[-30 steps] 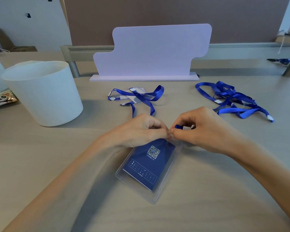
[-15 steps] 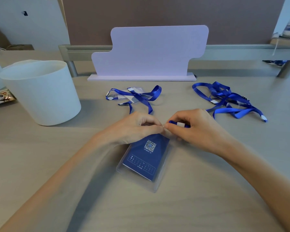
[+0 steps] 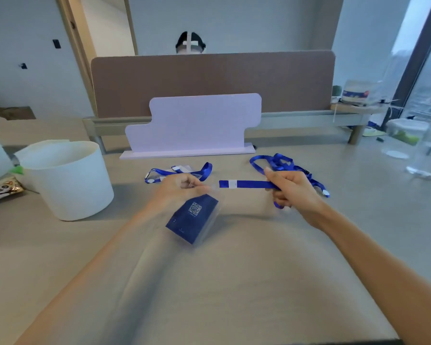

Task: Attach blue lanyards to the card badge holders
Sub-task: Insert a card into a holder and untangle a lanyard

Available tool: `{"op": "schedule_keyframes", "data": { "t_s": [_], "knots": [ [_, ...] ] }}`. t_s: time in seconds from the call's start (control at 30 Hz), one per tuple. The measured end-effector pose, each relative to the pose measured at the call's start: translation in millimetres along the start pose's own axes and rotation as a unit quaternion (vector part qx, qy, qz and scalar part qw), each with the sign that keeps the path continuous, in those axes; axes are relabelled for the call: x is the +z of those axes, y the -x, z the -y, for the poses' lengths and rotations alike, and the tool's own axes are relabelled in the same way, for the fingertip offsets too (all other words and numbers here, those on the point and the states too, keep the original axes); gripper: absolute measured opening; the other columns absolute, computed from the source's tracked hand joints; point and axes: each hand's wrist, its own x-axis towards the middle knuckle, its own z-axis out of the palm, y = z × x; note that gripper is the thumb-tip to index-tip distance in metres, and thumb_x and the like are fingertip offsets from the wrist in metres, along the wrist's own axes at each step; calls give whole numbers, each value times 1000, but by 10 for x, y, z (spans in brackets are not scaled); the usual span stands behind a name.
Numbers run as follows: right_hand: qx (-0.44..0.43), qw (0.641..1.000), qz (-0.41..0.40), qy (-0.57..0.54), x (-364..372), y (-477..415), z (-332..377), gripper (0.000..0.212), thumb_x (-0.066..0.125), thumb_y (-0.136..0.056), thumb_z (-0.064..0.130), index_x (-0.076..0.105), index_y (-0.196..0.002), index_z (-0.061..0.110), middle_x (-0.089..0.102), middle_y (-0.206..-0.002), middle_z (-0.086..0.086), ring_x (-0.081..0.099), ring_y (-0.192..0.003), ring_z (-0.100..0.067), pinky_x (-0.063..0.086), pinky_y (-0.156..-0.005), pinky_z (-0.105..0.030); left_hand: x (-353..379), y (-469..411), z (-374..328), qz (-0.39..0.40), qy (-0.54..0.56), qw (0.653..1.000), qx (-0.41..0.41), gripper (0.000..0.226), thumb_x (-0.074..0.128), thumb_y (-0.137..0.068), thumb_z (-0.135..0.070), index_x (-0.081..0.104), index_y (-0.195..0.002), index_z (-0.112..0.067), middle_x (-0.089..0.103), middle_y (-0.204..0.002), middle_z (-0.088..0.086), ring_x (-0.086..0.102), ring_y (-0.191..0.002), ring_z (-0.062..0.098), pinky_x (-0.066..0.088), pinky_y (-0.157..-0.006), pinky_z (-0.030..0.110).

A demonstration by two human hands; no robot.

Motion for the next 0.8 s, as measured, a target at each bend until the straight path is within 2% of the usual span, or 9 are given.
{"op": "schedule_keyframes", "data": {
  "t_s": [0.1,0.17,0.23,0.3,0.4,0.5,0.6,0.7,0.8],
  "knots": [
    [22,998,-14,-49,-143,56,89,38,55,-94,44,53,-76,10,23,-48,7,22,-42,-12,27,-49,-24,113,29,-141,15,-57,998,28,10,66,-90,-30,66,-88,-20,73,-92,-4,65,-85,10,46,-70,15],
    [31,998,-8,-54,-209,127,147,35,55,-93,45,52,-87,11,24,-47,7,21,-43,-12,26,-49,-23,198,24,-222,25,-135,989,49,10,56,-96,-28,62,-98,-20,68,-102,-5,60,-94,10,44,-74,21],
    [35,998,-3,-53,-250,220,193,40,53,-94,45,49,-75,10,26,-47,7,23,-45,-14,25,-50,-25,263,6,-313,34,-212,975,60,12,48,-100,-21,60,-99,-22,63,-110,-4,56,-100,14,40,-78,28],
    [36,998,-9,-55,-263,320,238,46,52,-96,43,38,-60,17,26,-47,6,25,-46,-15,26,-48,-25,318,-15,-427,42,-305,948,84,32,40,-96,-5,59,-90,-30,62,-104,-6,53,-100,17,37,-76,33],
    [21,998,-11,-58,-272,419,328,48,49,-98,41,32,-59,20,25,-49,4,28,-45,-16,29,-48,-24,409,-46,-634,35,-424,896,127,39,34,-94,-3,59,-84,-31,49,-80,-9,42,-97,19,26,-76,35],
    [-1,997,6,-76,-328,424,425,46,47,-98,44,36,-62,17,30,-51,1,33,-44,-17,33,-44,-21,480,-146,-780,12,-506,848,155,36,39,-94,-6,60,-92,-34,38,-77,-6,36,-96,21,24,-76,35],
    [-15,998,-1,-56,-403,354,426,45,44,-100,40,40,-63,15,36,-49,3,37,-44,-15,38,-48,-21,566,-269,-816,2,-532,831,162,36,41,-90,-5,59,-103,-34,40,-89,0,32,-96,22,23,-76,35],
    [18,999,-28,-18,-454,186,184,43,41,-102,32,44,-62,14,40,-51,2,35,-48,-15,35,-49,-22,755,-381,-770,28,-523,834,175,32,40,-89,-7,57,-96,-33,40,-96,1,33,-103,26,24,-78,37],
    [54,994,-49,82,-469,-13,-147,45,39,-102,33,64,-71,11,53,-56,6,47,-50,-9,39,-54,-20,985,-506,-660,74,-517,832,190,26,40,-91,-13,59,-97,-28,39,-99,-1,30,-107,24,25,-86,39]
  ]
}}
